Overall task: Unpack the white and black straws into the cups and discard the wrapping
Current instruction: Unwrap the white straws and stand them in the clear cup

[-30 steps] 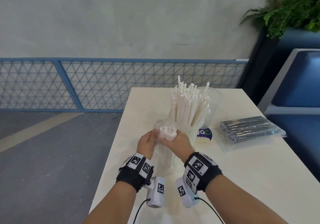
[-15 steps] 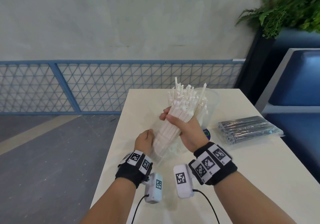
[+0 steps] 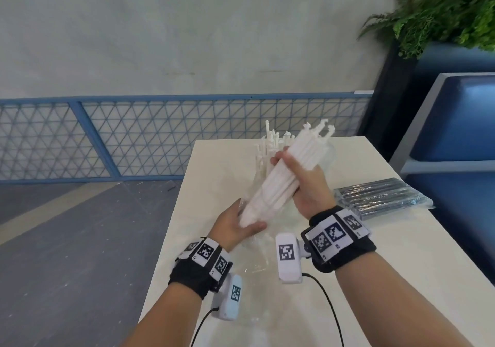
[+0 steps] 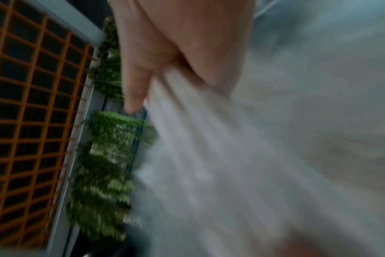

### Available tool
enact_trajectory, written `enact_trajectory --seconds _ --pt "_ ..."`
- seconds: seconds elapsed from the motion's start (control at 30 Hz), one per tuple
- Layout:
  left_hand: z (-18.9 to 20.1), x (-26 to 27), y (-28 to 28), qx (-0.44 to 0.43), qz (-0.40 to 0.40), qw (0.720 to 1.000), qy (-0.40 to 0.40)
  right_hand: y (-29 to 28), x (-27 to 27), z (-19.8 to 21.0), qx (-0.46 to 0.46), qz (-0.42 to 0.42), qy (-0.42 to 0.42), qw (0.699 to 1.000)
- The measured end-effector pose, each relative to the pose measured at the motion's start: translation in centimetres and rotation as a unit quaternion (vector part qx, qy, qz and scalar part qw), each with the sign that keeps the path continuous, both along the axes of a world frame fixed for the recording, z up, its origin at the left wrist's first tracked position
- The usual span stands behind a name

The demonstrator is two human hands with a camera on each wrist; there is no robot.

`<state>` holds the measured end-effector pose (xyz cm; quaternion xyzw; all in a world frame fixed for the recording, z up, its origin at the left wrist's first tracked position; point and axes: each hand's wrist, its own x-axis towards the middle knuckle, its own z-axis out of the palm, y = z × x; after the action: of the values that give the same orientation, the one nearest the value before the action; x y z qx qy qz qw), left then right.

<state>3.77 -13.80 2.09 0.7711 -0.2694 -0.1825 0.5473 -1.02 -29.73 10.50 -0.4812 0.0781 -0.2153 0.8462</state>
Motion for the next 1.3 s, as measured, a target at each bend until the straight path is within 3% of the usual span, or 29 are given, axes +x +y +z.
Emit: enact_trajectory --seconds 0.13,0.3,0.37,0.57,0.83,1.03,1.3 --pt "0.2 -0.3 -0.1 -0.016 -0.002 1.000 0.007 1.9 -0.9 -1.5 -0.102 0.042 0.049 0.993" --pt "-1.8 0.7 1.0 0.037 0.080 0.996 0.029 0.7 -1.0 0.9 -0.080 -0.081 0.008 0.993" --pt "-2.3 1.0 1.9 -0.003 0.136 0.989 0.060 -0.7 -0.9 2.2 -0.101 -0.124 -0.005 0.987" --pt "-2.7 2.1 3.5 -0.048 0.270 0.961 0.035 -2.5 0.2 4.5 -0.186 -0.193 -0.025 0.963" --pt "-1.6 2.6 3.3 -0.074 0.243 0.966 0.048 -2.4 2.0 4.2 -0.269 -0.200 -0.002 0.942" --pt "-1.5 1.4 1.6 -0.135 0.241 0.957 0.093 -2.5 2.6 4.1 -0.238 -0.196 -0.004 0.951" --pt "-1.0 1.5 0.7 -0.159 0.246 0.952 0.091 -1.9 2.4 4.1 -0.219 -0.189 -0.028 0.957"
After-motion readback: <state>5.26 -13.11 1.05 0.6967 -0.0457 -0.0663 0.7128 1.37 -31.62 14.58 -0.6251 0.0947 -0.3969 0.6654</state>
